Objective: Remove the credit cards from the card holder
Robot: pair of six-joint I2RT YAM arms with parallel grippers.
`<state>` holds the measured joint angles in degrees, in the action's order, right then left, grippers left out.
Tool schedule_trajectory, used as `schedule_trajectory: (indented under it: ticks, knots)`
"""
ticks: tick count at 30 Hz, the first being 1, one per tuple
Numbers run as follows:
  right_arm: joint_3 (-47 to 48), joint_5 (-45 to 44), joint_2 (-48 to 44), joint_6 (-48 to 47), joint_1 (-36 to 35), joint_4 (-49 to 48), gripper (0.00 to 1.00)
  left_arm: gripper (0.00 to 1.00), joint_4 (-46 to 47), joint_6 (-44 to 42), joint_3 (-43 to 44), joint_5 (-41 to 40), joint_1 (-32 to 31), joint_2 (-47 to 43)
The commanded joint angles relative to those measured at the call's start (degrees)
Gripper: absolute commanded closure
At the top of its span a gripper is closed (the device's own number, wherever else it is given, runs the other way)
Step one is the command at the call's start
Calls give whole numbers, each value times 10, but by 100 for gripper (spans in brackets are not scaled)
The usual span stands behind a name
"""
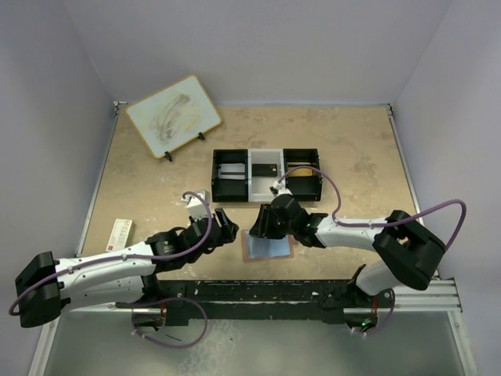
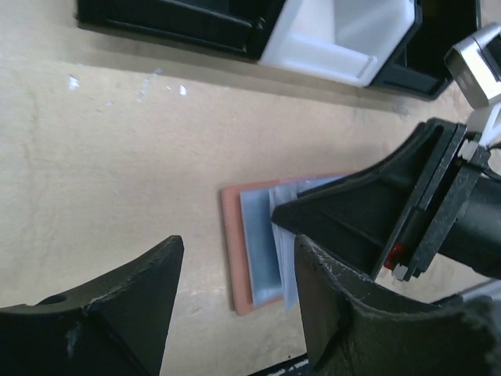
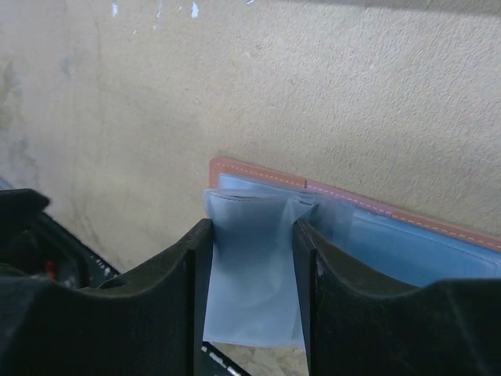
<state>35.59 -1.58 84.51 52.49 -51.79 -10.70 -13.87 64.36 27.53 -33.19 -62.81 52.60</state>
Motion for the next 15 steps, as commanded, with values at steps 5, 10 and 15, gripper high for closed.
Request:
schedule_trajectory:
  ticks: [5,10,15]
  knots:
    - [-84,113,-9,30,49,-119,80,44,208,-33,-31,148,-3,80]
    - [-103,118,-12,43,55,-138,80,47,288,-22,-41,197,-3,152]
    - [-108,115,-16,47,57,-138,80,58,338,-17,-47,204,-3,189]
